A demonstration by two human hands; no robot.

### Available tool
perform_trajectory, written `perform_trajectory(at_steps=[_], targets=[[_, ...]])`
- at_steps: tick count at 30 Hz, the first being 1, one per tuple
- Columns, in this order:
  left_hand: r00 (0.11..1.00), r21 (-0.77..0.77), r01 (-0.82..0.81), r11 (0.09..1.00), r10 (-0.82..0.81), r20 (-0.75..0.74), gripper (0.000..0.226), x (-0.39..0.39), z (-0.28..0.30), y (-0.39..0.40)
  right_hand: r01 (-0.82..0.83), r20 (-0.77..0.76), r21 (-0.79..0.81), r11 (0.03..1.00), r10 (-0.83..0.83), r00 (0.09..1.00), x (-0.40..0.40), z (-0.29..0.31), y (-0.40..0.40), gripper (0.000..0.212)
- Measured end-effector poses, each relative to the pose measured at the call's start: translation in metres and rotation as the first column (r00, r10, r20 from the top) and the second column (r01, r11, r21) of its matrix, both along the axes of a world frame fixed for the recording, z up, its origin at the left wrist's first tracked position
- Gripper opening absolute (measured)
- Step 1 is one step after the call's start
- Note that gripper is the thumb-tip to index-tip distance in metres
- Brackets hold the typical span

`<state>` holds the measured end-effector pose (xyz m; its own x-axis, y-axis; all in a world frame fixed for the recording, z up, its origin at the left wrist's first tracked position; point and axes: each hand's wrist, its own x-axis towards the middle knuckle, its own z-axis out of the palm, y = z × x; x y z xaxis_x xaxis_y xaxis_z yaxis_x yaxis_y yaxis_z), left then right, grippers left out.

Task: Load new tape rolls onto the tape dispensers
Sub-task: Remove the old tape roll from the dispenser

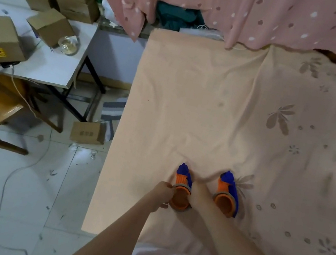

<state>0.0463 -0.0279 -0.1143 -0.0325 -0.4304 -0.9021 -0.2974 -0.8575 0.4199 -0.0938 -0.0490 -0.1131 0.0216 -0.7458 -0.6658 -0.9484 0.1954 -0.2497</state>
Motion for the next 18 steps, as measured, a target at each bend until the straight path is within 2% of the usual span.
perform_trajectory(at_steps=[3,6,11,15,18], targets=[[0.998,-0.014,0.04,0.999,-0.041,-0.047,0.046,0.008,0.009,-0.001,0.015,0.044,0.013,1.0,-0.015,0.999,-0.003,0.004,-0.002,0.012],[0.994,-0.067,-0.018,0.998,0.01,-0.108,0.048,0.02,0.019,-0.007,0.1,0.124,-0.025,0.995,-0.096,0.988,-0.012,0.018,-0.007,0.014],[0.967,-0.134,-0.078,0.988,0.043,-0.252,0.054,0.006,0.053,-0.023,0.312,0.312,-0.114,0.943,-0.264,0.913,-0.043,0.06,-0.003,0.034],[0.874,-0.17,-0.196,0.966,0.093,-0.478,0.038,-0.04,0.083,-0.034,0.389,0.396,-0.225,0.894,-0.281,0.874,-0.072,0.091,0.004,0.018],[0.841,-0.246,-0.223,0.943,0.059,-0.538,0.032,-0.077,0.099,-0.031,0.485,0.438,-0.282,0.828,-0.338,0.833,-0.099,0.113,0.013,0.008]])
